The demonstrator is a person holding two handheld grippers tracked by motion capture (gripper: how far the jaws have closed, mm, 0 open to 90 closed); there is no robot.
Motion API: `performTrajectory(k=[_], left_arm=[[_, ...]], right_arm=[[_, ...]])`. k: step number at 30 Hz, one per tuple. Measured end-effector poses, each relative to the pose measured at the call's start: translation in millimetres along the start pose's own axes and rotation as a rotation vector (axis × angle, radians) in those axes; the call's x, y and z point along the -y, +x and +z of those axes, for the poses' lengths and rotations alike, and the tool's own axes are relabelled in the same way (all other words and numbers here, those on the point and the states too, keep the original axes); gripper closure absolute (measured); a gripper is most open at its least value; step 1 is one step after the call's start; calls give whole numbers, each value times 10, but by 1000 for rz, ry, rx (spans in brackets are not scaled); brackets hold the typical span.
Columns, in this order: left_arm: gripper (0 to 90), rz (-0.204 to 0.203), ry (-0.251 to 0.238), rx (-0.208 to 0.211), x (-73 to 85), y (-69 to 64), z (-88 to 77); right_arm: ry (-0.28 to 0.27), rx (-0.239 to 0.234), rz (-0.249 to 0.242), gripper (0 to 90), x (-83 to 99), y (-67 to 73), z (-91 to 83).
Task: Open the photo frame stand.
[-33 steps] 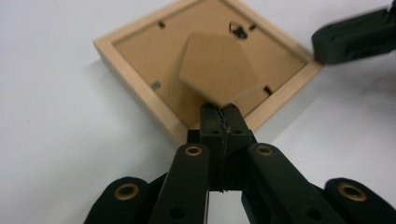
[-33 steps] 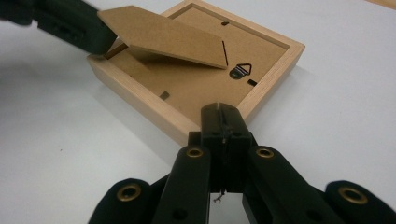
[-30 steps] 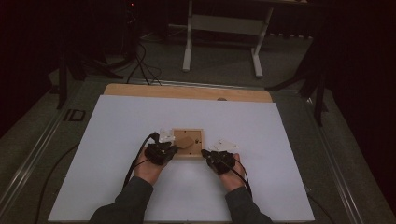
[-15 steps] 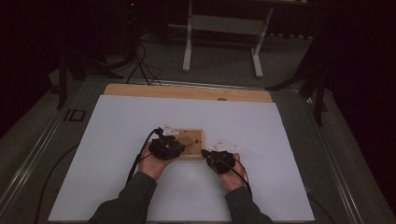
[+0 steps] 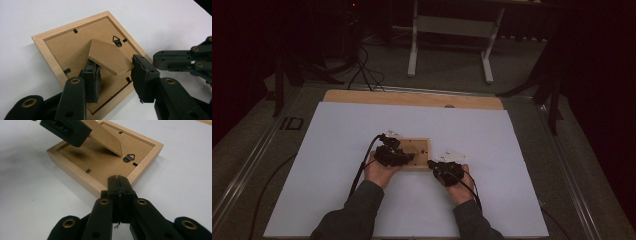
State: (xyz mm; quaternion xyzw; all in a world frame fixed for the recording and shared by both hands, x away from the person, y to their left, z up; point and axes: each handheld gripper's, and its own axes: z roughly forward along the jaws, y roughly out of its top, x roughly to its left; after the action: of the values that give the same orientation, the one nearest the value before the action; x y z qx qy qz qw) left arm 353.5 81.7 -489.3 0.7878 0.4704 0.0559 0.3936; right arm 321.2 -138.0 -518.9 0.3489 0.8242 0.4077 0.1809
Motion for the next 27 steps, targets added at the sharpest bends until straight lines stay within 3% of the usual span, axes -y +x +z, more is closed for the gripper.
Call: performTrajectory(k=[12, 18, 27], left_arm=[[550, -103, -6, 45, -60, 65, 75], [542, -150, -16, 37, -85, 106, 110], [544, -189, -24, 40, -120, 133, 140]], right_arm=[[-2, -3, -3, 893, -2, 8, 4], [-2, -3, -4, 894, -3, 9, 5], [0, -4, -8, 893, -5, 16, 4]])
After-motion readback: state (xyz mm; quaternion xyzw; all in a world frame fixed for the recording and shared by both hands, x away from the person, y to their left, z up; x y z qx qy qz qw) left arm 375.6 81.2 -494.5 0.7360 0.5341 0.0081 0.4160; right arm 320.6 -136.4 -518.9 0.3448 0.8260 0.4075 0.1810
